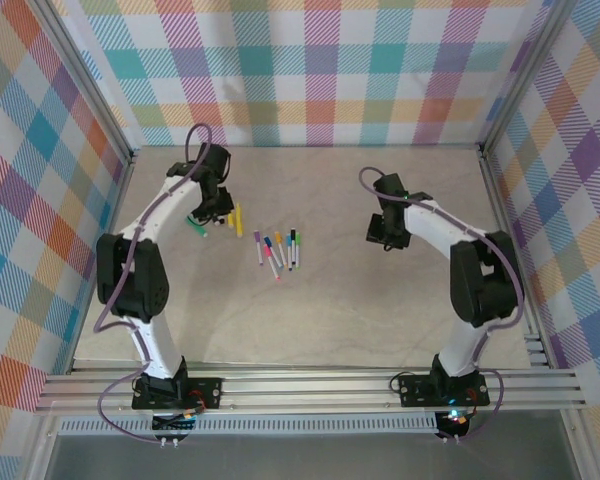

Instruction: Open the pen caps

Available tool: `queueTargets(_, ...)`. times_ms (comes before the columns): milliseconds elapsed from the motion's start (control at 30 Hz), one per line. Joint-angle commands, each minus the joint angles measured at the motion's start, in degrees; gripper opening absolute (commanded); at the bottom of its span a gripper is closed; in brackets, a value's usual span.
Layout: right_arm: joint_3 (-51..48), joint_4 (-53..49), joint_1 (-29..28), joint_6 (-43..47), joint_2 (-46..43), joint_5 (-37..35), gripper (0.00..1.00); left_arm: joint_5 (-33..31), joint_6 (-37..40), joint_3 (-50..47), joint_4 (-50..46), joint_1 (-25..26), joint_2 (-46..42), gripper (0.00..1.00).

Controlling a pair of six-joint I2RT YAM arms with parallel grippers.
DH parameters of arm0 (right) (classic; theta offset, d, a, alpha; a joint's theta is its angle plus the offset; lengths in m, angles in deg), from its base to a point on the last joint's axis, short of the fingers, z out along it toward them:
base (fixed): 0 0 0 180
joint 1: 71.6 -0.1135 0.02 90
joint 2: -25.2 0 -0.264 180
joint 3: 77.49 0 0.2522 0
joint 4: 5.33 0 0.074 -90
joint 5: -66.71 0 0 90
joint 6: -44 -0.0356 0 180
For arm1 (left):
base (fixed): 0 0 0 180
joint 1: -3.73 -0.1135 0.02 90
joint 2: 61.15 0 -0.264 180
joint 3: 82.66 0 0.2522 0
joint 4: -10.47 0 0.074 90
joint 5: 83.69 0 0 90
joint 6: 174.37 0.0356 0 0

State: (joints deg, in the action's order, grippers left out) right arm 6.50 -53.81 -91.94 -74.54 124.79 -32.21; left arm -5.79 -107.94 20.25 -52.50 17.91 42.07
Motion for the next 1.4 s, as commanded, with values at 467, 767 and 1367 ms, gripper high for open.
queueTargets(467,-1.3,3.5,-8.0,0.2,-3.1,6.8,0.54,1.3,-9.1,-11.8,10.5,16.2,-4.3,0.37)
queueTargets(767,-0.8,4.9,-8.0,-2.4,0.6,8.2,0.49,-3.0,-8.3,-7.5,7.0,16.9,5.6,0.36)
queueTargets(1367,-6.0,5.8,-8.0,-3.5,-2.0,8.5,0.46,-1.2,-10.9,-15.1,14.2,16.4,6.5,0.33)
